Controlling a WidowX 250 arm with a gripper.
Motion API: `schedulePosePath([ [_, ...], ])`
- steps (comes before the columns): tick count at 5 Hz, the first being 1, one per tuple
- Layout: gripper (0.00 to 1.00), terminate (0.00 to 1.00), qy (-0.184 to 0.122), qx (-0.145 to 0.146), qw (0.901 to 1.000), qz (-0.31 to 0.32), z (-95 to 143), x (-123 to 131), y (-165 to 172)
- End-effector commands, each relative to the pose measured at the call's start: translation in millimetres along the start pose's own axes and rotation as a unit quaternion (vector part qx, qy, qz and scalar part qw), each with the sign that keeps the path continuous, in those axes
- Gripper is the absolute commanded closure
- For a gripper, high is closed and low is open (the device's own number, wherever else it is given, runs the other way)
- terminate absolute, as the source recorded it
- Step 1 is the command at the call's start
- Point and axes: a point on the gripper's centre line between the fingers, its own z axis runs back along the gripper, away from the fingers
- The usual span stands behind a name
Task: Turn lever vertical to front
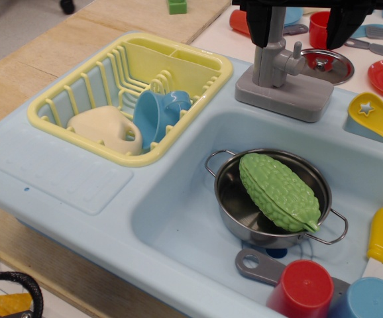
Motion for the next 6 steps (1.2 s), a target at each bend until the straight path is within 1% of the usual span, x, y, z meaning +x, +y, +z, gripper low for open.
schedulePosePath([
  [1, 0.00, 0.00, 0.000, 0.000, 1.0000, 0.000, 0.0, 0.0, 0.0],
  [2, 0.00, 0.00, 0.006, -0.008, 0.9999, -0.014, -6.2, 3.8, -3.6],
  [3, 0.00, 0.00, 0.006, -0.015, 0.9996, -0.025, -11.4, 6.1, -6.0],
  [4, 0.00, 0.00, 0.010, -0.018, 0.9990, -0.040, -16.0, 12.0, -9.8],
  [5, 0.00, 0.00, 0.007, -0.021, 0.9984, -0.052, -20.1, 18.7, -11.3],
  [6, 0.00, 0.00, 0.013, -0.023, 0.9981, -0.056, -26.6, 24.0, -12.2],
])
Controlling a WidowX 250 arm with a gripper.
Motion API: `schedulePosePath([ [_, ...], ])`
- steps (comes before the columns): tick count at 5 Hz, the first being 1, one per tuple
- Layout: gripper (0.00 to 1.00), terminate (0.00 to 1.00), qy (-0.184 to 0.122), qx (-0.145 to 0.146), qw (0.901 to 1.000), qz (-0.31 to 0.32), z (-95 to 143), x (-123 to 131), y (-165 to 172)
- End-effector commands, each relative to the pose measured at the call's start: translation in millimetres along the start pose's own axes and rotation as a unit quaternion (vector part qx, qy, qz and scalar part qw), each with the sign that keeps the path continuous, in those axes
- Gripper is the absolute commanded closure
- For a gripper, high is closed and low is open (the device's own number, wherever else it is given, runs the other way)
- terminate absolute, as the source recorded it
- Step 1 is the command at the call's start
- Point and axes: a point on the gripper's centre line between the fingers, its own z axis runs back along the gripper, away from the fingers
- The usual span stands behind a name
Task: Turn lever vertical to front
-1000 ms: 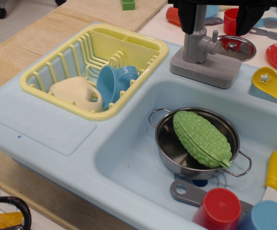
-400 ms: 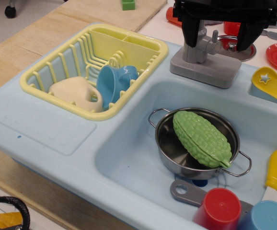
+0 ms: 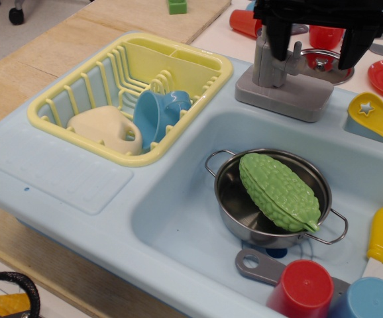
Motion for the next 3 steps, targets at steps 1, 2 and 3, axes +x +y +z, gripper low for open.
schedulePosePath([
  [1, 1.00, 0.00, -0.024, -0.007, 0.9996, 0.008, 5.4, 17.0, 4.1],
  [2, 1.00, 0.00, -0.030, -0.005, 0.9995, 0.010, 7.5, 16.7, 4.1],
  [3, 1.00, 0.00, -0.035, 0.000, 0.9992, 0.021, 12.7, 12.5, 4.2],
])
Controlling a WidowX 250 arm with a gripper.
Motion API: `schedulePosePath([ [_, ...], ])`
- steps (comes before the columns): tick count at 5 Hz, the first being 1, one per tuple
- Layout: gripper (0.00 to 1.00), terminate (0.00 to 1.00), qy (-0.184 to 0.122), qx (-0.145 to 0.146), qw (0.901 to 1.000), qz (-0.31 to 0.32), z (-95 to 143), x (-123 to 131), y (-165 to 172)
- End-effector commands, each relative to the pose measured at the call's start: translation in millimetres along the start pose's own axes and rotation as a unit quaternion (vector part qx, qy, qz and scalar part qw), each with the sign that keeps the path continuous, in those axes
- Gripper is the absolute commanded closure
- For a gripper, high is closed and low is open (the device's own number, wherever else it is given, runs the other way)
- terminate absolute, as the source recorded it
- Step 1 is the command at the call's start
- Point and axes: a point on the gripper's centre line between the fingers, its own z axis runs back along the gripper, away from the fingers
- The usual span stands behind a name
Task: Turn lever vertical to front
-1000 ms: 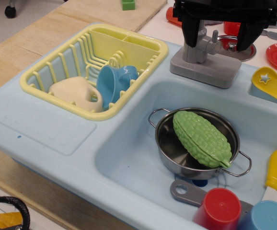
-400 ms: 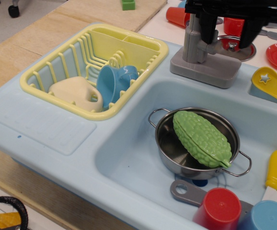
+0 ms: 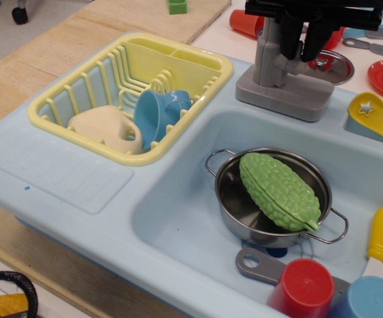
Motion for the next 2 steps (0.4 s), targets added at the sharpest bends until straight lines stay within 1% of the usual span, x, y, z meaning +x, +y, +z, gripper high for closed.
schedulePosePath([
  [1, 1.00, 0.00, -0.027, -0.011, 0.9987, 0.041, 19.5, -3.1, 5.1],
  [2, 1.00, 0.00, -0.020, -0.016, 0.9976, 0.064, 14.5, -13.3, 13.4],
])
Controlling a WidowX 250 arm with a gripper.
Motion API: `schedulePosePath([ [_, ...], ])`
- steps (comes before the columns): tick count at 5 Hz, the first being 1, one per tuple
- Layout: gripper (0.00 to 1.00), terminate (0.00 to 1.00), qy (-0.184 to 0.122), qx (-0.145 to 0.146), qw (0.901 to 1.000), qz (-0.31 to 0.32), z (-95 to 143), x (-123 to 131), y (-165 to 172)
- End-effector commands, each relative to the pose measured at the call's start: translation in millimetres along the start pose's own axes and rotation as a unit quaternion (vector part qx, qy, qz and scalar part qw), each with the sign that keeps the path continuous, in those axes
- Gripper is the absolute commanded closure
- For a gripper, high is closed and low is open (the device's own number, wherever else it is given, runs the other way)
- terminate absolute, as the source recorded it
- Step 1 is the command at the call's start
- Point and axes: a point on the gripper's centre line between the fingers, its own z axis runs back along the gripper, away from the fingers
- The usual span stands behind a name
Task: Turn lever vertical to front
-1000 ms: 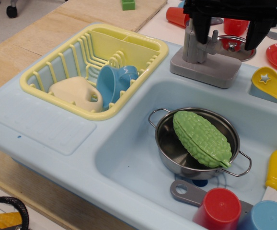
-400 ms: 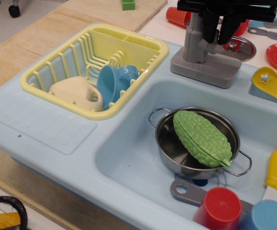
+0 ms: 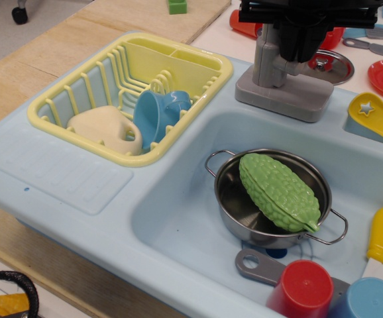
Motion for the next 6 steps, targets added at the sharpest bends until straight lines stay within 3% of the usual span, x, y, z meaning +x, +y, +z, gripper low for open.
schedulePosePath([
  [1, 1.00, 0.00, 0.005, -0.010, 0.9993, 0.037, 6.7, -5.4, 12.5],
  [6, 1.00, 0.00, 0.053, -0.002, 0.9915, 0.119, -6.5, -38.4, 36.5],
])
